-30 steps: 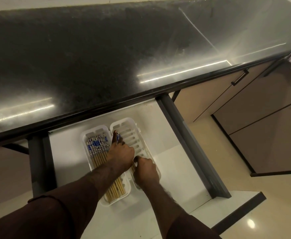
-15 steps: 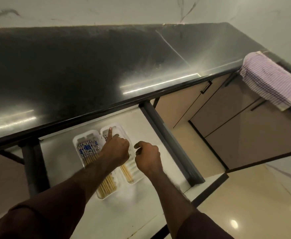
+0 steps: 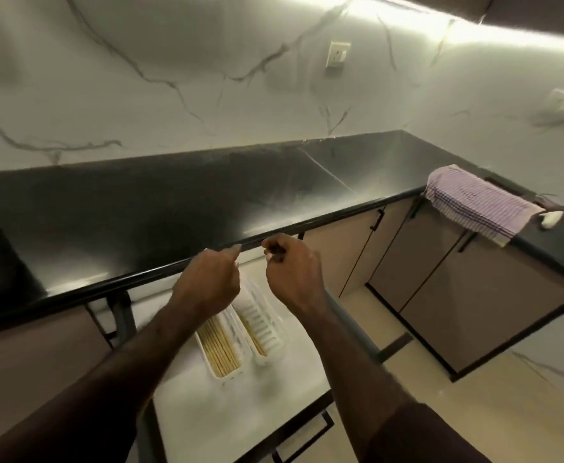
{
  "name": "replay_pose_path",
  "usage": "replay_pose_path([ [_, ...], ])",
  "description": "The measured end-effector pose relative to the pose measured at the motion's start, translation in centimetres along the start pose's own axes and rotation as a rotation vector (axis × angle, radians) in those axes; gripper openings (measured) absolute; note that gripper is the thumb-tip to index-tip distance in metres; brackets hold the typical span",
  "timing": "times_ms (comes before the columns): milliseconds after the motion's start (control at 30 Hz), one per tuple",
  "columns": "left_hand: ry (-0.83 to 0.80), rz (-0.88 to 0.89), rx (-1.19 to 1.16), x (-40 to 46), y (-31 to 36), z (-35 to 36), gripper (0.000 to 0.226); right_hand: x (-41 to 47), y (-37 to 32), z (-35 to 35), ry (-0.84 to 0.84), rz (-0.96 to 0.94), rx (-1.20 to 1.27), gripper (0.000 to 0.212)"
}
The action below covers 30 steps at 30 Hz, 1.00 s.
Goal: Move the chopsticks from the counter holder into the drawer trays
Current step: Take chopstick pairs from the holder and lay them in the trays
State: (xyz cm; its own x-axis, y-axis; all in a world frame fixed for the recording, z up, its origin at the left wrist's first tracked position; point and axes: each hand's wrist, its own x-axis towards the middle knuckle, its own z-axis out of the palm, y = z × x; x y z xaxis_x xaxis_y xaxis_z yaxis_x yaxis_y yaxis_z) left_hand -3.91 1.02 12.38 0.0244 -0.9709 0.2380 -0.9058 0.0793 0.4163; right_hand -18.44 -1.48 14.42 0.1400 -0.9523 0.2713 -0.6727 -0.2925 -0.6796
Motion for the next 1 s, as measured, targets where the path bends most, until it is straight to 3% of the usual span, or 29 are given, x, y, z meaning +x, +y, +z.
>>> replay_pose_path([
  [200, 0.211, 0.004, 0.040, -3.6, -1.1, -9.0, 0.047, -1.0, -7.8, -0.5, 0.048, -0.115, 0.089, 0.021],
  [400, 0.340, -0.057, 0.058, -6.4, -6.9, -16.1, 0.047, -1.4, -16.1, 3.4, 0.020, -0.258, 0.143, 0.019],
  [767, 0.371, -0.113, 0.068, -9.5, -24.4, -27.0, 0.050, -0.3, -31.9, 16.8, -0.022, -0.282, 0.200, 0.019],
  [1000, 0.346, -0.128, 0.043, -8.4, -31.7, -29.2, 0.054, 0.8, -36.4, 23.1, -0.051, -0.302, 0.188, 0.020],
])
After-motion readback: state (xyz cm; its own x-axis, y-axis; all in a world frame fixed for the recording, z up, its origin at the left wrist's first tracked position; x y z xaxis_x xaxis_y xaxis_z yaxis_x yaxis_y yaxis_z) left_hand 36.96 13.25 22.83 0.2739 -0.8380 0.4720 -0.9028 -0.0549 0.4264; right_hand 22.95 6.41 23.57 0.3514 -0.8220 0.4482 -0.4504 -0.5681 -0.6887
